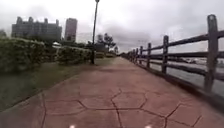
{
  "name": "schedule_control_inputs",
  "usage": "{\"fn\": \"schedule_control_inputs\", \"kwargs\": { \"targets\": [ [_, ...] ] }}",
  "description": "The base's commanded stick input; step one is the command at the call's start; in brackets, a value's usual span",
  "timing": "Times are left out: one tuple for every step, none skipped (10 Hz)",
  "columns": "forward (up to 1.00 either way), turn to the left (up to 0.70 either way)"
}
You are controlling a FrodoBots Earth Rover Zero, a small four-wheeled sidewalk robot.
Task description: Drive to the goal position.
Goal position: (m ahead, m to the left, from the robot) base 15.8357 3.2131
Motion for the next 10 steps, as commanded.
{"fn": "schedule_control_inputs", "kwargs": {
  "targets": [
    [0.69, -0.11],
    [0.69, -0.11],
    [0.69, -0.11],
    [0.69, -0.12],
    [0.69, -0.13],
    [0.69, -0.13],
    [0.69, -0.13],
    [0.69, -0.13],
    [0.69, -0.13],
    [0.69, -0.13]
  ]
}}
